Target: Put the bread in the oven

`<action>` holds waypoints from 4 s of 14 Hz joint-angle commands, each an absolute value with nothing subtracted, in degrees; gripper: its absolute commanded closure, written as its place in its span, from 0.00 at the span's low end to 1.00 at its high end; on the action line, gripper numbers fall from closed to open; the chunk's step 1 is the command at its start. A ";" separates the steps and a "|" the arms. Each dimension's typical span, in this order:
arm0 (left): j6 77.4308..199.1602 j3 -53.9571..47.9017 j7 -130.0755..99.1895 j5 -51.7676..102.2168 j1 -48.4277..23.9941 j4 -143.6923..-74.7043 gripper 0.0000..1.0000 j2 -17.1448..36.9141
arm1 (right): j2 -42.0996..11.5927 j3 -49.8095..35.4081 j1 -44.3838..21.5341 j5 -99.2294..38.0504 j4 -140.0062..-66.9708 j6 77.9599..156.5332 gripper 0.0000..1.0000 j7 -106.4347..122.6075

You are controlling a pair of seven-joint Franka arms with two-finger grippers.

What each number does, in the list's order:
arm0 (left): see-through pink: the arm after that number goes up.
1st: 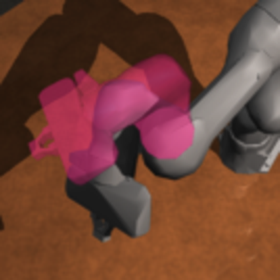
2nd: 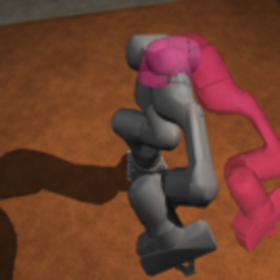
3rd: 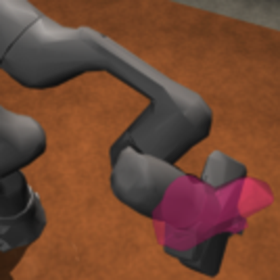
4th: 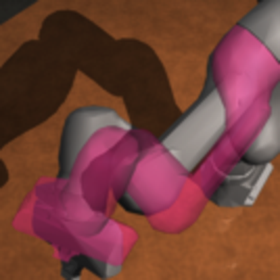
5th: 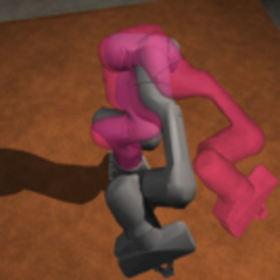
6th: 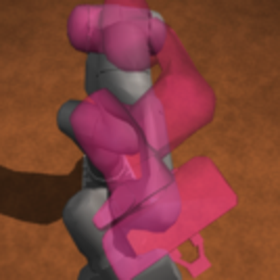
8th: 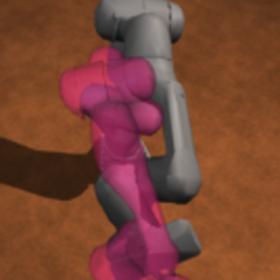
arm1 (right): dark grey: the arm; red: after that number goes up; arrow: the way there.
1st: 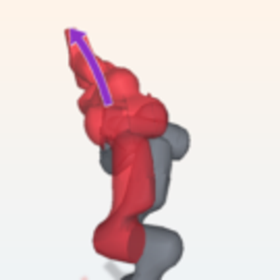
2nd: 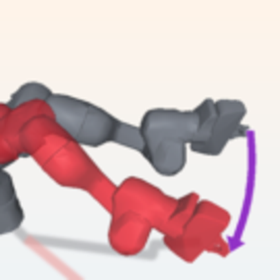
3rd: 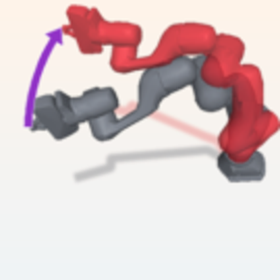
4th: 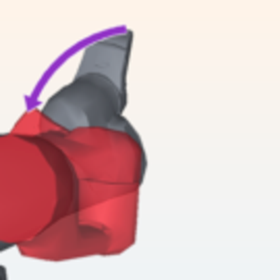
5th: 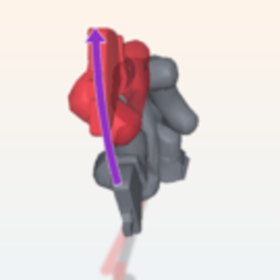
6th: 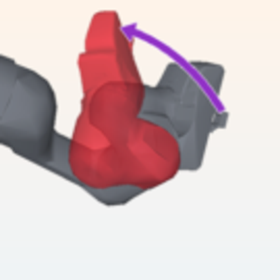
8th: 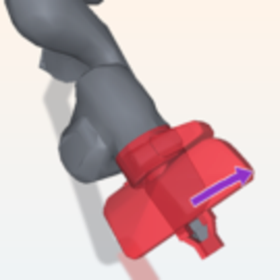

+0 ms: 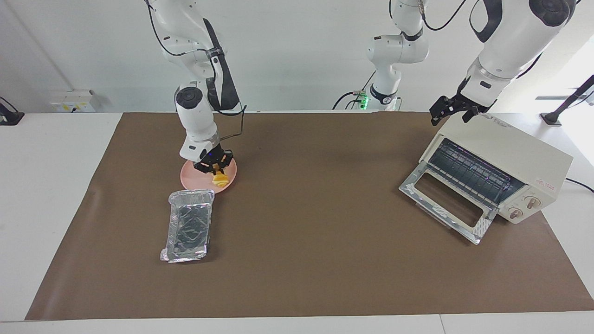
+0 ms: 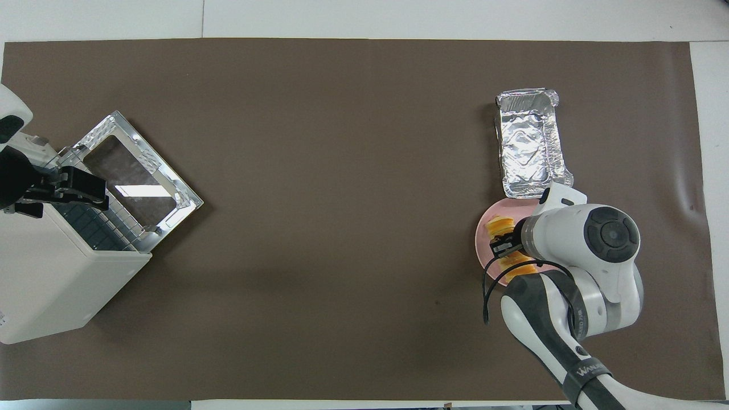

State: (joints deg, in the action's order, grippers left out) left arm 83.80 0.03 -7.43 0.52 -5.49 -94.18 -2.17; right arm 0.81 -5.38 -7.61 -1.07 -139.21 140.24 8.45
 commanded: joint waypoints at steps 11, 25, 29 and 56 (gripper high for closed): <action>84.11 -0.18 -7.29 1.23 -4.92 -95.89 0.00 -3.78 | -8.78 -5.10 -3.00 -1.85 -102.68 117.51 1.00 2.99; 84.11 -0.18 -7.29 1.23 -4.83 -95.89 0.00 -3.78 | -29.70 -4.83 1.49 -0.62 -88.67 127.69 1.00 8.69; 84.11 -0.18 -7.29 1.23 -4.92 -95.80 0.00 -3.78 | -30.41 -4.83 0.62 -0.70 -92.72 131.92 1.00 8.79; 84.11 -0.18 -7.21 1.23 -4.83 -95.89 0.00 -3.78 | -28.92 -3.69 5.89 5.71 -93.60 132.44 0.00 8.17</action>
State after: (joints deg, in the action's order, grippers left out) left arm 83.80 0.03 -7.43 0.52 -5.49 -94.18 -2.17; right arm -29.17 -3.10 5.25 4.75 -92.83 130.94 7.97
